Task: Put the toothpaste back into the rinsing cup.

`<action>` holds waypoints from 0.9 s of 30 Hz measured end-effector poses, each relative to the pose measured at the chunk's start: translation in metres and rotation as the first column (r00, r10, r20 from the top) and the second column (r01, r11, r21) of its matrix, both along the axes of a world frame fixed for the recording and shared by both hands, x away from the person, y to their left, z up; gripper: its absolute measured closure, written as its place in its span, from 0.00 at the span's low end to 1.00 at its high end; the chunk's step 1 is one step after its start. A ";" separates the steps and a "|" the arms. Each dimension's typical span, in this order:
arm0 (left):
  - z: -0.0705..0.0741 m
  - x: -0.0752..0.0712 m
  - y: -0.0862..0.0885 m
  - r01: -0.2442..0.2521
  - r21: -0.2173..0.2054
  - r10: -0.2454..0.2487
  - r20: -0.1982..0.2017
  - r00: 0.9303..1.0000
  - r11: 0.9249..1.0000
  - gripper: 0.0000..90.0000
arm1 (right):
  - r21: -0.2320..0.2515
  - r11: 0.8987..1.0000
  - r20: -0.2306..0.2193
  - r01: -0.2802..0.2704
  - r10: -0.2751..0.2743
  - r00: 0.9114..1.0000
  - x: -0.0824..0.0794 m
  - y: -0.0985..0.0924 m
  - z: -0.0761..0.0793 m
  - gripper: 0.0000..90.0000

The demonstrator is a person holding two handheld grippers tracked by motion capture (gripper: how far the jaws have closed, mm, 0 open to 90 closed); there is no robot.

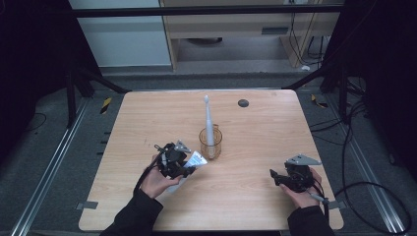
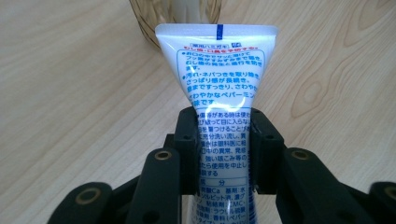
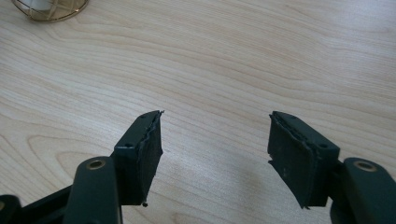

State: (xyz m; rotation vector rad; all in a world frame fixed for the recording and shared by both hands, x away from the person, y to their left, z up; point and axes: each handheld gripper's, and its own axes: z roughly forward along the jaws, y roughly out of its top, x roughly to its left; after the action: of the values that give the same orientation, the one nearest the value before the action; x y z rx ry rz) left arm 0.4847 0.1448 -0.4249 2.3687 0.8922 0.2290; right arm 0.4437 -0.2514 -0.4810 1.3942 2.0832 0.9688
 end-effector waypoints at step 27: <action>0.050 -0.003 0.017 -0.075 -0.237 0.134 0.241 0.961 0.969 0.76 | 0.003 1.000 0.026 0.020 -0.020 0.999 0.001 0.001 0.000 0.33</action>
State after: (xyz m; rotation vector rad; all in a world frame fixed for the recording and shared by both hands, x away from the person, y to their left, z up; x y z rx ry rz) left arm 0.4821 0.1619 -0.3750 2.0291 0.8703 0.4409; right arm 0.4449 -0.2508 -0.4815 1.3933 2.0459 0.9774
